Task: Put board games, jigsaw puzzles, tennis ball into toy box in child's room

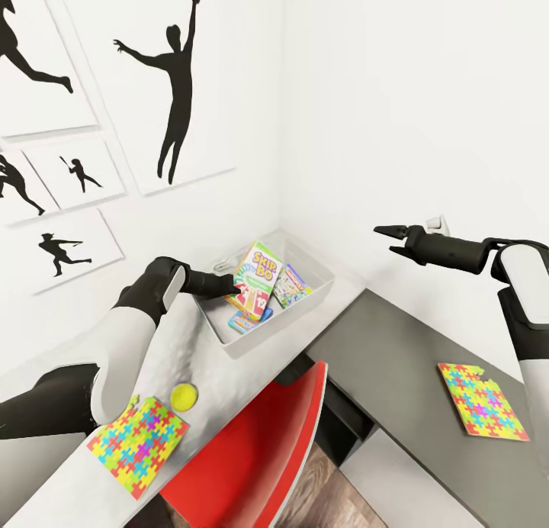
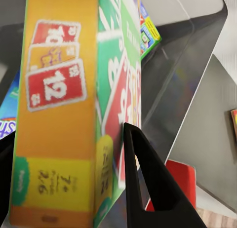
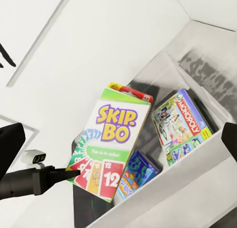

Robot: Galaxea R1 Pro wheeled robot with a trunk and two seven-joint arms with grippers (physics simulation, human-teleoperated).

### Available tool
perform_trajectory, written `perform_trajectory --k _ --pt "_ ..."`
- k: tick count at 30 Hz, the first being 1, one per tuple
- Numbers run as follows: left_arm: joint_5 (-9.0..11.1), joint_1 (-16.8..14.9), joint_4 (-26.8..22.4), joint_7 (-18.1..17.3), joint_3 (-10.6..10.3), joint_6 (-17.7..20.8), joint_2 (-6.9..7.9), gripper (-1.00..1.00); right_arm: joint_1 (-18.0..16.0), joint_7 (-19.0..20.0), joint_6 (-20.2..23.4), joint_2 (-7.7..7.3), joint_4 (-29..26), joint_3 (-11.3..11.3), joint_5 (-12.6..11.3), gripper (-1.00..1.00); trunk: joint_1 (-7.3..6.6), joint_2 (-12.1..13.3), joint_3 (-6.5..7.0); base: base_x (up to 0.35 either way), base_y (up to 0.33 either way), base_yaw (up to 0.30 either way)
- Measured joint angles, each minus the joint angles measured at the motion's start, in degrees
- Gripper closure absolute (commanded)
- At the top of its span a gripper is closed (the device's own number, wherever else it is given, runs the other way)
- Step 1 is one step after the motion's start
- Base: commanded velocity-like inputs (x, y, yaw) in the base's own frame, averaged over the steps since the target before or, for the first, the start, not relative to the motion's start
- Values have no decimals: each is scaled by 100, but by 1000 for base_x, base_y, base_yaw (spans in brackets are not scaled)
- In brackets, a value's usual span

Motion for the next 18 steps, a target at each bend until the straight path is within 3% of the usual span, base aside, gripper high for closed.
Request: perform_trajectory --k 9,10,18 --pt "-1 2 0 -21 0 -2 0 100 22 0 0 1 3 0 0 -100 0 0 0 0 0 0" --pt "-5 1 0 -20 0 -5 0 -100 22 0 0 0 3 0 0 -100 0 0 0 0 0 0" --pt "-2 0 -5 -20 0 -5 0 -100 80 0 -1 -1 -5 -5 0 -100 0 0 0 0 0 0"
